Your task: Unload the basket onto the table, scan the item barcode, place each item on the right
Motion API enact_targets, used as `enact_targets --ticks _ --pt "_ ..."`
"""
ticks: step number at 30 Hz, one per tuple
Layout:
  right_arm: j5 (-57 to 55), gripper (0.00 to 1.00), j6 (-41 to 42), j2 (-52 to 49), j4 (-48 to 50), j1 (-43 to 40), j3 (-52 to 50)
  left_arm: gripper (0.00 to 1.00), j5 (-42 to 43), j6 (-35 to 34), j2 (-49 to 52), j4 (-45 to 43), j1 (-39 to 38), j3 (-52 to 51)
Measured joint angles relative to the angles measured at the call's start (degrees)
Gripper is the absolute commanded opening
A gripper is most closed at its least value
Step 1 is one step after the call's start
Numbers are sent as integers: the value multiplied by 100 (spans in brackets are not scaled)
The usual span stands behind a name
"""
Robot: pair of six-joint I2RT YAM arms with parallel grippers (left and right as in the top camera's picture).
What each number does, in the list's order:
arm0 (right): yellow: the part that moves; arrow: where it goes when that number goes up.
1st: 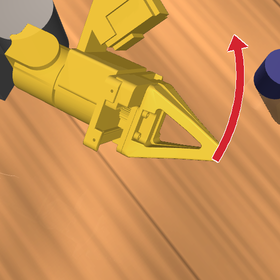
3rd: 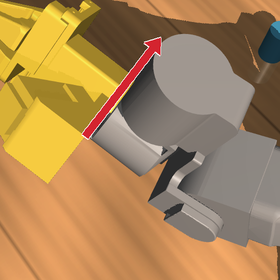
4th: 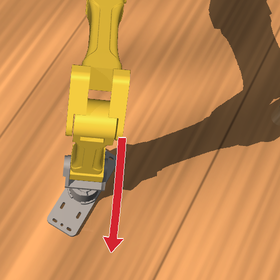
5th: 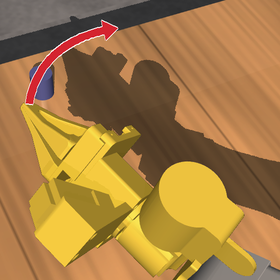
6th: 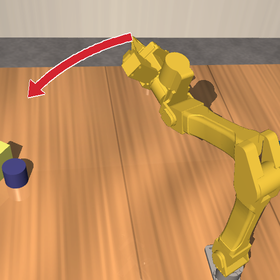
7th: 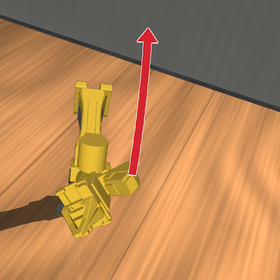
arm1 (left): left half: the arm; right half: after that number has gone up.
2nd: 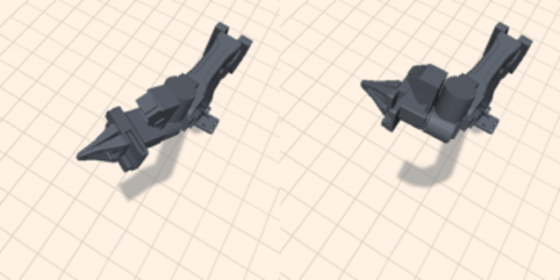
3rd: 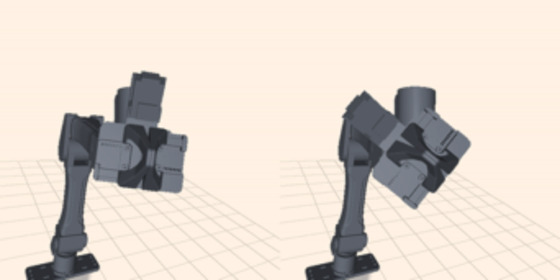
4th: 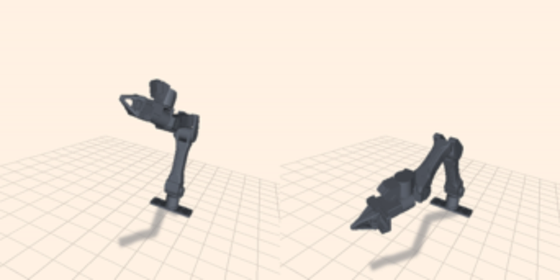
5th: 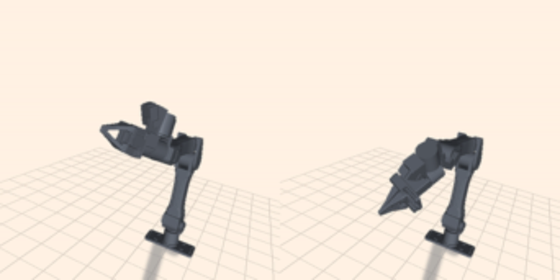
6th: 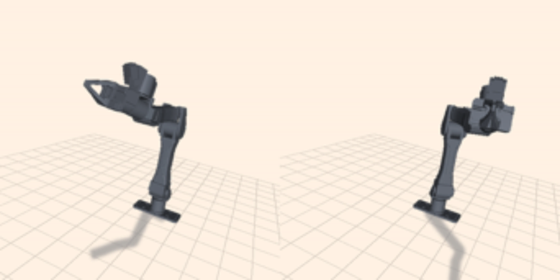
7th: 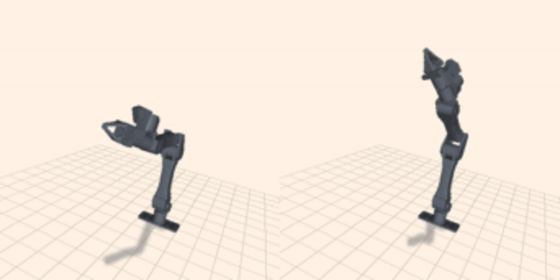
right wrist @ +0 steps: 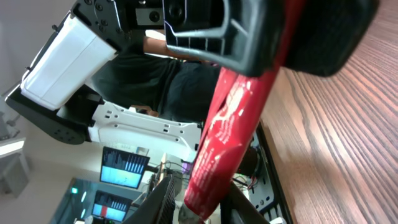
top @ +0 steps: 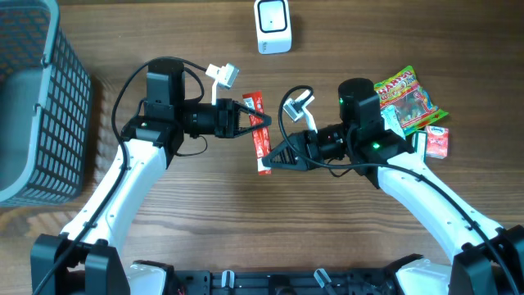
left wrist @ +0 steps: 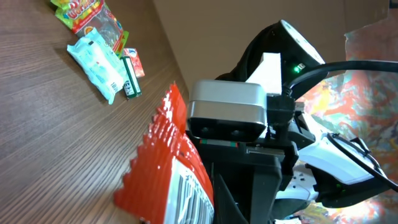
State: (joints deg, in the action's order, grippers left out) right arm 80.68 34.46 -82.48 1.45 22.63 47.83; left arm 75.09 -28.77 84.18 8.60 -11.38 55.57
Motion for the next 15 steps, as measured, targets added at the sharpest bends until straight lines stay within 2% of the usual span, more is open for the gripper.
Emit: enact_targets --ticks 1,3,4,5,6,11,15 --pt "2 4 -37 0 -11 0 -46 4 0 0 0 -13 0 0" --pt "-55 7 -186 0 -179 0 -101 4 2 0 0 -11 -2 0" --pt "-96 27 -258 0 -223 0 -107 4 4 0 0 -11 -15 0" --pt "-129 42 -321 0 -232 0 -111 4 2 0 0 -11 -17 0" --pt "-175 46 -356 0 -249 0 -122 4 0 0 0 -13 -15 0" --pt "-778 40 -455 0 -221 0 -140 4 -7 0 0 -31 -15 0" --pt "-1003 36 -251 0 254 0 -155 4 -17 0 0 -31 -15 0"
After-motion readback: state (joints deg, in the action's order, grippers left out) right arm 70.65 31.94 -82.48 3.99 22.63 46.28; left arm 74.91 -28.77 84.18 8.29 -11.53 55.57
